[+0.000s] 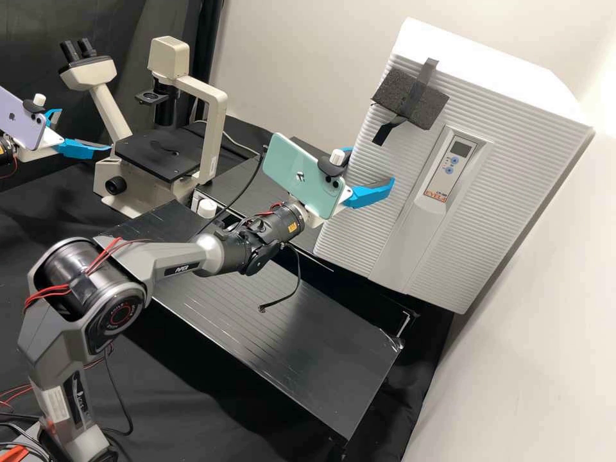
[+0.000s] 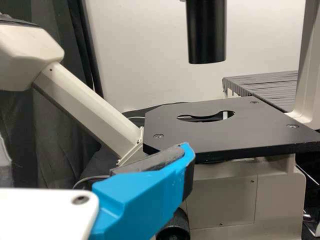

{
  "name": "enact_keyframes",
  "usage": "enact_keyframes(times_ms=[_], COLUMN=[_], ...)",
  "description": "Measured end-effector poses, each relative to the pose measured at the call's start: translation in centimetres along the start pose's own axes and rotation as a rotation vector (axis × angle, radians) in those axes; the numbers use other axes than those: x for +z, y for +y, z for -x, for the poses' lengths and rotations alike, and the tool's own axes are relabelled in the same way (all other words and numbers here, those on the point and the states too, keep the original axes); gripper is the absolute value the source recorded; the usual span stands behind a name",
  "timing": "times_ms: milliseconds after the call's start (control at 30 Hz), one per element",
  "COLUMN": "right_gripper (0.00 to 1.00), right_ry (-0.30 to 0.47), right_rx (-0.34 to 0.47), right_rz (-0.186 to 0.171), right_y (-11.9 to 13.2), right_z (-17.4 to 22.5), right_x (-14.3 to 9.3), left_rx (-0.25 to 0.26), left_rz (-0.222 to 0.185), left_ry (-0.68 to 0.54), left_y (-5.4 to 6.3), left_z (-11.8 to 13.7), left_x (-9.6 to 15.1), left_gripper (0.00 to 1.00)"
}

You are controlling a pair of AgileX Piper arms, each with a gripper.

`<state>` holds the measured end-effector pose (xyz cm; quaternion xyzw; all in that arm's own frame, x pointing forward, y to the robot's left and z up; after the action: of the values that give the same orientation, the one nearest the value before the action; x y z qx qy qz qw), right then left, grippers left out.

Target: Open the incubator door.

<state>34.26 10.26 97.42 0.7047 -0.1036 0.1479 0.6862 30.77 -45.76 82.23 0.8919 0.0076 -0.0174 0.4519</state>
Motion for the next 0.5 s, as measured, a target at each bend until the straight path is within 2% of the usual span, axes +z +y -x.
enact_keyframes(times_ms=[267, 500], right_gripper=[0.0, 0.0], right_ry=[0.008, 0.021], right_rx=[-0.007, -0.003], right_rz=[0.029, 0.041], right_y=[-0.08, 0.49], right_z=[0.42, 0.77], right_x=[0.3, 0.11], left_rx=[0.0, 0.0], left_rz=[0.0, 0.0], left_ry=[0.0, 0.0], left_y=[0.0, 0.0], left_z=[0.0, 0.0], left_x=[0.0, 0.0], left_gripper=[1.0, 1.0])
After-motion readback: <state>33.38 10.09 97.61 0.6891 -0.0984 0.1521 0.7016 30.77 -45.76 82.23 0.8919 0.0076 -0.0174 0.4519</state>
